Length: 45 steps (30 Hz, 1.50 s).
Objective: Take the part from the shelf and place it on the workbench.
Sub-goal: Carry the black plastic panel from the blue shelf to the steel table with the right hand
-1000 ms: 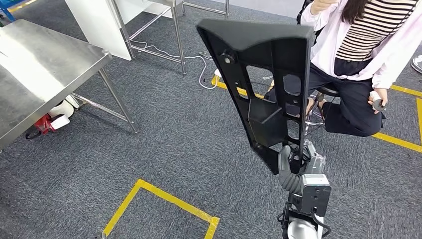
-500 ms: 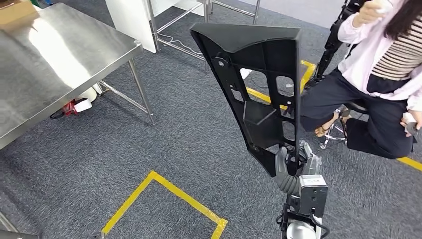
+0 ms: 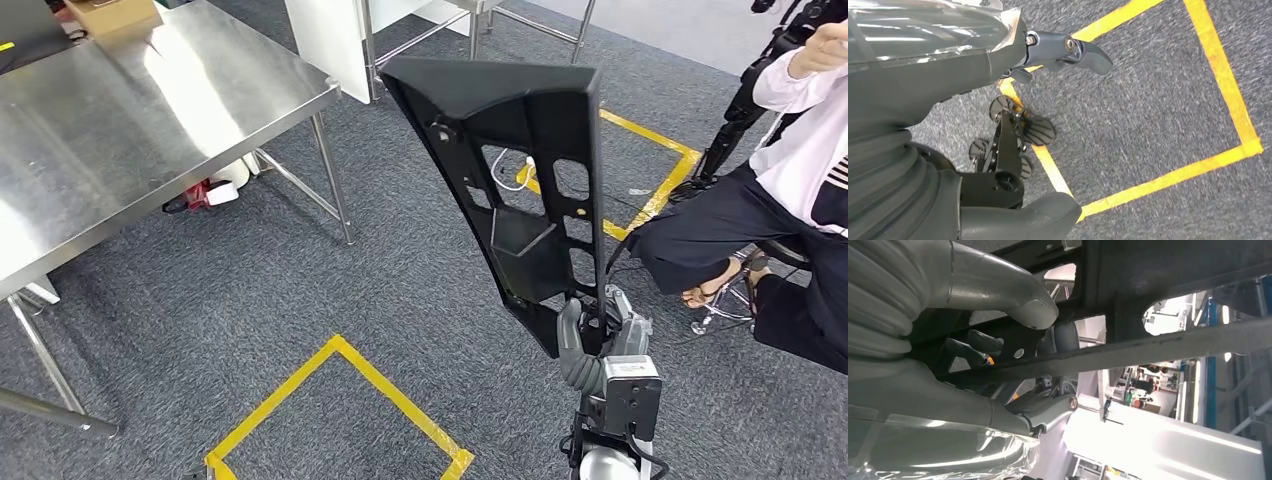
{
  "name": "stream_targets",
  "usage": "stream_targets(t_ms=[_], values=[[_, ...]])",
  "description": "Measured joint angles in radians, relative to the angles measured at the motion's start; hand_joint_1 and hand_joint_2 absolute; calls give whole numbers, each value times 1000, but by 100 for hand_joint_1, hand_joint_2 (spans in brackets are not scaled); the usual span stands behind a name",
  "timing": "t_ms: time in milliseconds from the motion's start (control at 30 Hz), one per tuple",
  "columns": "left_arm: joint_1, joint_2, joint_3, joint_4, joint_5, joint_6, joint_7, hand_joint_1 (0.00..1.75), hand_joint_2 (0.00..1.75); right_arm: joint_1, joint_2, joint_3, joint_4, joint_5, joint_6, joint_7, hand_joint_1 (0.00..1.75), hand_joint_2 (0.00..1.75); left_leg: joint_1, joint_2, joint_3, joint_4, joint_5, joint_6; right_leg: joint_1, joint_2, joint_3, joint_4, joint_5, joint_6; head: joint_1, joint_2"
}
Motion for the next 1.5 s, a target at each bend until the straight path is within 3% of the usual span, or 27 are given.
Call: stream_targets(t_ms=[67,100,167,200,300,367,433,500,533,600,667,700,733,800,833,900,967,1033,1100,1167,1200,1233,1267,1333,1400,1467,1500], values=[[-1,0,3,0,-1,0,0,0,175,1,1,0,0,0,0,0,175,175,1,48,-52,114,-66,-8,3,-18,0,-1,0,-13,-5,0],[-2,0,4,0,-2,0,0,0,175,1,1,0,0,0,0,0,175,175,3,57,-86,184,-98,-11,6,-29,0,-1,-1,-16,-7,0],[-1,-1,5,0,-2,0,0,0,175,2,1,0,0,0,0,0,175,175,5,64,-121,255,-114,-15,9,-50,-1,-1,-3,-18,-7,0],[-1,-1,5,0,-3,0,0,0,175,2,1,0,0,0,0,0,175,175,5,67,-109,232,-94,-15,10,-60,0,-1,-3,-18,-7,0],[-2,0,6,0,-4,0,1,0,175,1,1,0,0,0,0,0,175,175,2,110,0,30,-9,-7,15,-83,3,0,-7,-14,-7,0],[-4,1,6,0,-5,0,1,0,175,1,0,0,0,-1,0,0,175,175,-4,125,30,-30,4,3,21,-96,5,0,-10,-6,-4,0],[-4,2,7,0,-6,0,2,0,175,0,0,0,0,-3,-1,0,175,175,-8,106,28,-35,8,14,24,-111,10,-3,-12,5,-2,0],[-4,2,9,0,-6,0,2,0,175,-2,-1,1,0,-6,-2,-1,175,175,-4,89,35,-48,17,28,23,-92,5,16,-26,13,-2,0],[-4,2,10,0,-7,0,3,0,175,-3,-1,1,0,-7,-3,-2,175,175,-1,80,39,-54,22,34,22,-70,-11,50,-44,14,-1,0],[-6,2,12,0,-10,0,3,0,175,-2,-4,1,1,-8,-4,-3,175,175,2,60,38,-56,26,41,15,-29,-72,176,-98,11,2,0],[-5,2,14,0,-13,0,3,0,175,1,-8,1,4,-8,-5,-3,175,175,1,37,36,-56,27,41,11,-20,-127,285,-133,16,4,0],[-5,1,15,0,-15,0,3,0,175,1,-9,1,5,-8,-5,-3,175,175,2,26,36,-55,27,41,8,-19,-131,289,-126,24,4,0],[-4,1,16,0,-15,0,3,0,175,1,-11,1,6,-8,-5,-3,175,175,3,14,36,-53,27,39,4,-19,-114,252,-104,35,3,0],[-4,2,19,0,-16,0,3,0,175,-2,-12,1,7,-8,-5,-2,175,175,5,-8,34,-46,25,30,-8,-1,-47,113,-48,55,4,0],[-4,2,20,0,-16,0,3,0,175,-2,-12,1,7,-8,-5,-1,175,175,5,-17,31,-41,23,24,-11,11,-21,56,-30,57,4,0],[-3,3,22,0,-17,0,3,0,175,-2,-12,2,7,-6,-6,1,175,175,3,-30,22,-36,23,9,-10,24,-2,13,-19,44,5,0],[1,4,25,0,-17,0,3,0,175,-2,-11,3,7,-4,-6,3,175,175,5,-32,15,-36,26,-2,-8,12,-2,14,-14,27,3,0],[3,5,29,0,-20,1,3,0,175,-3,-10,4,7,-1,-6,4,175,175,7,7,-1,-2,2,-10,-9,-2,-2,11,-10,10,0,0],[1,5,31,0,-22,2,3,0,175,-3,-8,5,7,2,-6,6,175,175,6,53,-54,111,-61,-15,-4,-20,-1,10,-11,-3,-5,0],[1,4,31,0,-24,2,3,0,175,-1,-8,5,7,4,-5,7,175,175,6,63,-115,236,-111,-16,3,-41,-1,11,-14,-8,-5,0],[1,4,32,0,-24,2,3,0,175,-1,-8,5,7,5,-5,7,175,175,6,64,-125,258,-111,-15,6,-52,-1,11,-15,-10,-5,0],[1,4,33,0,-24,2,3,0,175,-1,-8,5,7,5,-5,8,175,175,6,67,-115,238,-91,-12,8,-61,1,11,-16,-11,-6,0],[2,5,33,0,-24,2,3,0,175,-1,-8,5,7,6,-5,8,175,175,5,74,-84,182,-60,-8,9,-71,3,11,-17,-12,-5,0],[0,6,35,0,-24,3,3,0,175,-1,-8,5,7,7,-5,8,175,175,-2,112,-9,44,-9,5,16,-87,7,12,-21,-10,-5,0],[-3,6,35,0,-25,4,3,0,175,-1,-8,5,7,9,-6,8,175,175,-11,133,22,-18,1,13,21,-101,9,12,-26,-4,-4,0],[-3,6,37,0,-27,4,2,0,175,0,-8,6,6,11,-6,8,175,175,-14,112,22,-24,3,20,25,-116,13,10,-29,3,-4,0],[-3,5,37,0,-28,5,3,0,175,0,-8,6,5,13,-7,8,175,175,-12,102,26,-31,6,25,24,-110,13,15,-34,8,-4,0]])
